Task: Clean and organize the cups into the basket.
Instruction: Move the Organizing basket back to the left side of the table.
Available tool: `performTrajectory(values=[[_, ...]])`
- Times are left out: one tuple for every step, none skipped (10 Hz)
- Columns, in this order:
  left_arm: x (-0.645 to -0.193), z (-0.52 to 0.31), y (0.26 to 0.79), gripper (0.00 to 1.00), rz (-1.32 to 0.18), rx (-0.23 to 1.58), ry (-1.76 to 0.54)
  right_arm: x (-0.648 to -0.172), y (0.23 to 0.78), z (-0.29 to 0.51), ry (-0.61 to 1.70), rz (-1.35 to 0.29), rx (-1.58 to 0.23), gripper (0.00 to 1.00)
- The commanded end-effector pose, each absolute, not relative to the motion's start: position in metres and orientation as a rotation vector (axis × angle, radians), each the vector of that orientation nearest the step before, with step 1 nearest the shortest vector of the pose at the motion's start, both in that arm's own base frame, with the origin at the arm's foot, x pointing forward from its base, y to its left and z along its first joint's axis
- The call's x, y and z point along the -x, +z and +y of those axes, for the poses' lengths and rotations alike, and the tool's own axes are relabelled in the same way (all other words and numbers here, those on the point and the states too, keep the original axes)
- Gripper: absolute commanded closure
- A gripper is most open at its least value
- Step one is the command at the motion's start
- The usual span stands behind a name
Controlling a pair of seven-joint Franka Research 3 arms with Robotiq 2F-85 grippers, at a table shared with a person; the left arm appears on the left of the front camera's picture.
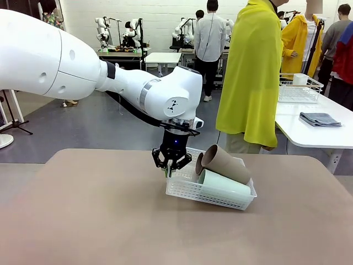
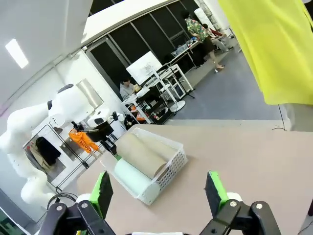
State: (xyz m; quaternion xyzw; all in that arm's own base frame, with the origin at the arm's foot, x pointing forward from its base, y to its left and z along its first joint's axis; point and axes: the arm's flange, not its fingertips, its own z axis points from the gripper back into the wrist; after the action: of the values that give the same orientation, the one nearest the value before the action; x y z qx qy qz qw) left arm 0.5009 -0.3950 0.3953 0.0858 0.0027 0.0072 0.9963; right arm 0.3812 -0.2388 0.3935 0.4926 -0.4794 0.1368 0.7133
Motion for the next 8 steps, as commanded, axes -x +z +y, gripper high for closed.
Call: performTrajectory(values=[[-0.498, -0.392, 0.395, 1.0, 0.001, -0.159, 0.01, -0.38, 0.389, -0.241, 0.274, -1.052, -1.093, 0.0], [-0.498, -0.392, 0.395, 1.0, 0.001, -0.159, 0.01, -0.38, 0.401, -0.235, 0.236, -0.878, -1.215, 0.0], [-0.498, -0.392, 0.395, 1.0, 0.001, -0.159, 0.01, -0.379, 0.408, -0.235, 0.155, -0.7, -1.247, 0.0], [-0.501, -0.395, 0.395, 0.94, 0.005, -0.172, 0.014, -0.381, 0.418, -0.235, 0.088, -0.587, -1.316, 0.0], [-0.497, -0.384, 0.407, 0.94, -0.014, -0.189, 0.036, -0.38, 0.426, -0.233, -0.03, -0.49, -1.367, 0.0], [-0.493, -0.374, 0.414, 0.94, -0.02, -0.22, 0.022, -0.381, 0.432, -0.233, -0.044, -0.447, -1.375, 0.0], [-0.49, -0.364, 0.416, 0.94, -0.004, -0.257, -0.008, -0.381, 0.44, -0.235, -0.055, -0.43, -1.38, 0.0], [-0.488, -0.355, 0.416, 0.94, -0.011, -0.288, -0.022, -0.38, 0.442, -0.239, -0.058, -0.417, -1.374, 0.0]])
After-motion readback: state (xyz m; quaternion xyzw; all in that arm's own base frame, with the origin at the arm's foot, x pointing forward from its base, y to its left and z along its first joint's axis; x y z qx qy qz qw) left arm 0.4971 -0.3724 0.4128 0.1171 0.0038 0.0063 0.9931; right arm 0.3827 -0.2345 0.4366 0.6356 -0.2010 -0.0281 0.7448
